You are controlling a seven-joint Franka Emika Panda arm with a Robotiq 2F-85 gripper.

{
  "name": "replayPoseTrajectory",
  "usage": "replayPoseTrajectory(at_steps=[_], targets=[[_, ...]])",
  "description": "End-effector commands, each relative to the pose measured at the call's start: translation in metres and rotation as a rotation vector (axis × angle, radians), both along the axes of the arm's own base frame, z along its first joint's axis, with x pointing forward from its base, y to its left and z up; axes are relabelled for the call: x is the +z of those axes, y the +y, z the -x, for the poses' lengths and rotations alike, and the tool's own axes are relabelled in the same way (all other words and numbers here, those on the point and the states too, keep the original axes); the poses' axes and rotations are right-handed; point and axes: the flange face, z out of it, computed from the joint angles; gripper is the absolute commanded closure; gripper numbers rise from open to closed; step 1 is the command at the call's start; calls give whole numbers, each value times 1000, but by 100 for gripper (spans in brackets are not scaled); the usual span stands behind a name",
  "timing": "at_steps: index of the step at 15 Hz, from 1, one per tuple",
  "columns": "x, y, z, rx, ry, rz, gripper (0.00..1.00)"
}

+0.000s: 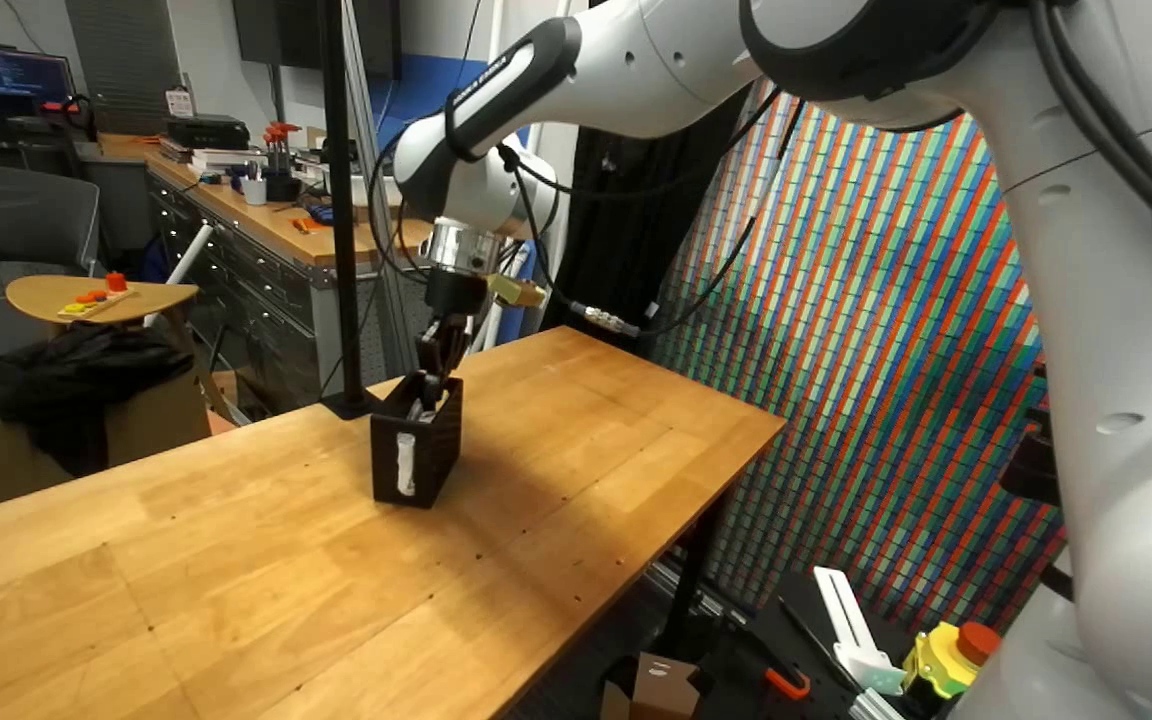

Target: Put the white towel in the black object

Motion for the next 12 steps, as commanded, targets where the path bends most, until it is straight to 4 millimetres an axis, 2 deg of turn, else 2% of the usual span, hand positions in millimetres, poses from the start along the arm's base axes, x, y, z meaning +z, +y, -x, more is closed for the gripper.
replayPoseTrajectory(at_steps=[1,2,4,7,8,10,12], targets=[[58,-21,10,-31,-72,90,94],[67,-26,12,-42,-95,97,71],[82,-36,18,-72,-131,102,69],[97,-52,29,-108,-182,131,48],[82,-46,13,-80,-147,103,66],[88,-53,20,-95,-160,112,50],[89,-54,23,-98,-160,113,47]])
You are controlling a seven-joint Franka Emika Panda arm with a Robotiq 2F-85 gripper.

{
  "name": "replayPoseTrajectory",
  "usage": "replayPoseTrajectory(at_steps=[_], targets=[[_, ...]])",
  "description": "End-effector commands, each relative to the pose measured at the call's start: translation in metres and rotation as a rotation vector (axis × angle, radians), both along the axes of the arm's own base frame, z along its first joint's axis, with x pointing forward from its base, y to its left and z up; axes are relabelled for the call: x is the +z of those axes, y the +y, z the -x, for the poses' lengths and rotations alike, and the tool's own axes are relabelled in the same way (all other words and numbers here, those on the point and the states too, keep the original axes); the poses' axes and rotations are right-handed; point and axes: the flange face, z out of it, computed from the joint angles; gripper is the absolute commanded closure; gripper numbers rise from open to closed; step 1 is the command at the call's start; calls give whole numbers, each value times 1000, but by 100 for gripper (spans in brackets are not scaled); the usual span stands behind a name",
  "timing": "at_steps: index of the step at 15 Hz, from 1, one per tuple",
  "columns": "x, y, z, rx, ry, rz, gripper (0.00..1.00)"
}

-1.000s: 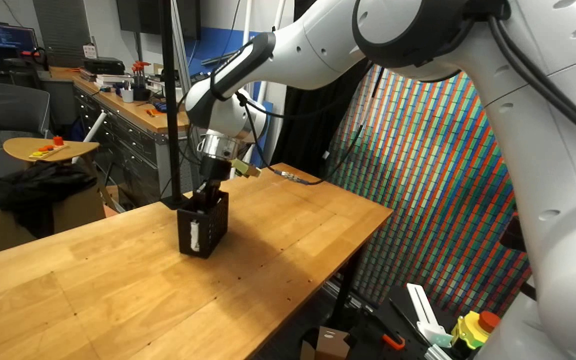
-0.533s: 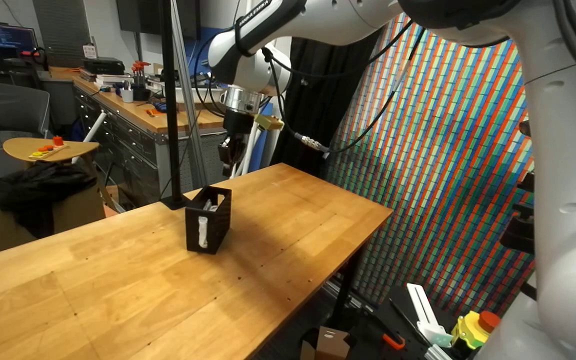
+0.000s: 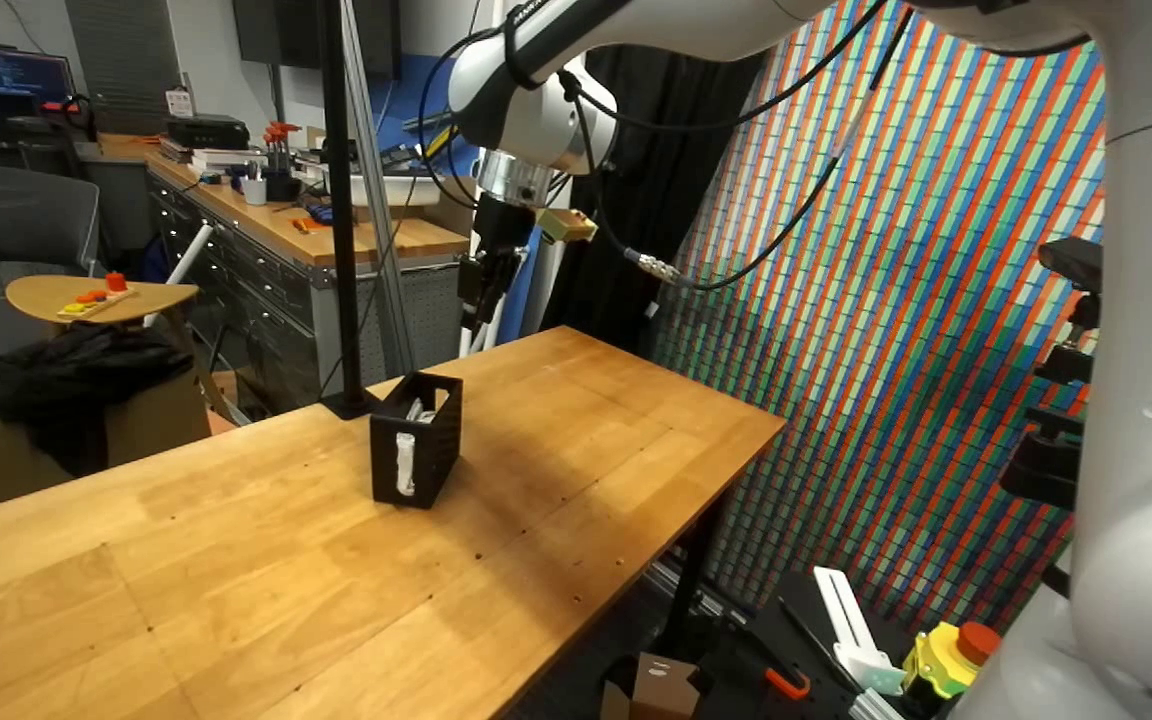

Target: Put the white towel in the black object

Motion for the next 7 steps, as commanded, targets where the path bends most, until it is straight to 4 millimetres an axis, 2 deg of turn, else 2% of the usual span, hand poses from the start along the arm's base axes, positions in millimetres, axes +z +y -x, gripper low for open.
replayPoseTrajectory(at_steps=[1,7], targets=[[0,0,0,0,1,0,48],[-1,0,1,-2,-3,2,48]])
